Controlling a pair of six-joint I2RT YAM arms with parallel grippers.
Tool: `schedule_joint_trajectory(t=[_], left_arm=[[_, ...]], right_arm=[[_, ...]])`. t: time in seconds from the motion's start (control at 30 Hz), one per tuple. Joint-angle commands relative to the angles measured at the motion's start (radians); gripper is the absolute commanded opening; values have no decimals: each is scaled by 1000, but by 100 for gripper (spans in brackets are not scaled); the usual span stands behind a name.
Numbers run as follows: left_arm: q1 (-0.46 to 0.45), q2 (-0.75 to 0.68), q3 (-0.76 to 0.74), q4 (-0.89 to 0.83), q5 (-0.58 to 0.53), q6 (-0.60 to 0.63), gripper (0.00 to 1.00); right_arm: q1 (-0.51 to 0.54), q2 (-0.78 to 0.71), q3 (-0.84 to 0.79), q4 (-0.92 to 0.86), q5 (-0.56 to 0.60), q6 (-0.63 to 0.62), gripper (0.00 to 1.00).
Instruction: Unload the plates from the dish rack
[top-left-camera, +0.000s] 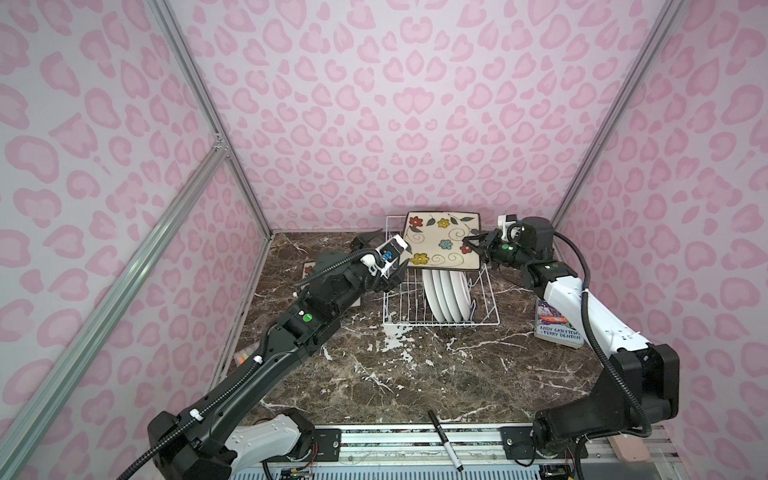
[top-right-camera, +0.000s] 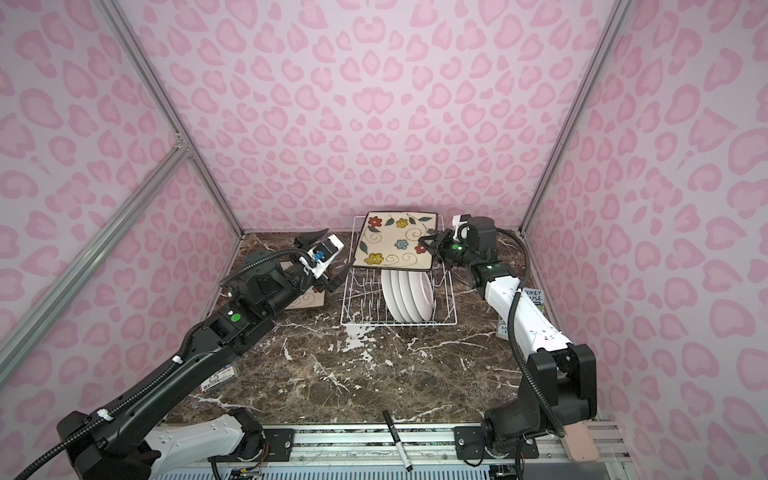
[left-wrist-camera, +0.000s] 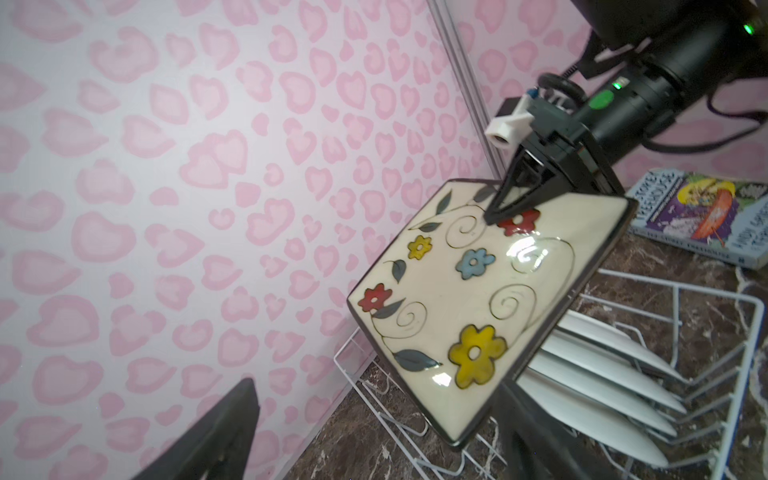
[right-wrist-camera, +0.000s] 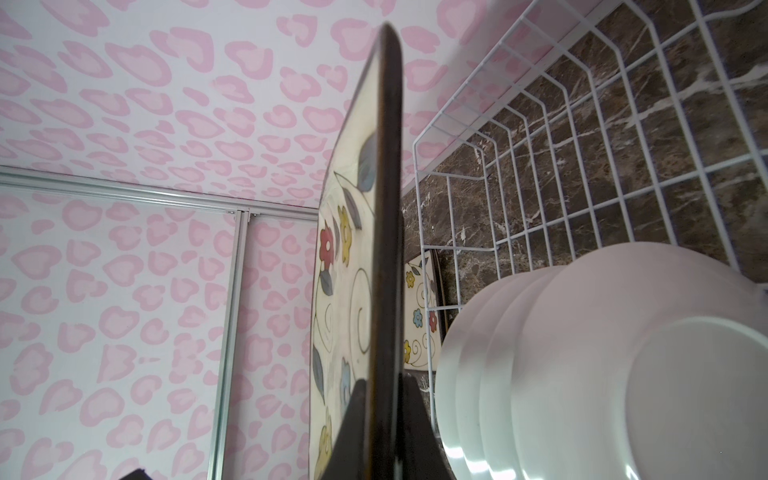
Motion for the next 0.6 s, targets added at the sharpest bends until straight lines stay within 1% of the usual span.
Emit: schedule_joint_trajectory(t=[0.0, 0.13, 0.27, 0.37, 0.43, 0.5, 0.57], left_arm=[[64, -1, 59, -20, 126, -293, 90], [151, 43, 136, -65, 190, -488, 90], [236, 112, 193, -121, 258, -656, 90], [304, 175, 237, -136, 378, -809, 91], [344, 224, 246, -120, 483, -912, 91], [370, 278, 261, -115, 558, -999, 91], [386, 334, 285, -139, 604, -1063, 90]], right_arm=[[1, -19, -10, 137, -43, -2, 0], [0, -26, -21, 138, -47, -15, 0], [3, -30, -32, 171, -64, -17, 0], [3, -32, -34, 184, -74, -25, 0], [6, -33, -35, 186, -77, -37, 0], [10, -32, -39, 197, -78, -43, 0], [14, -30, -42, 208, -77, -42, 0]])
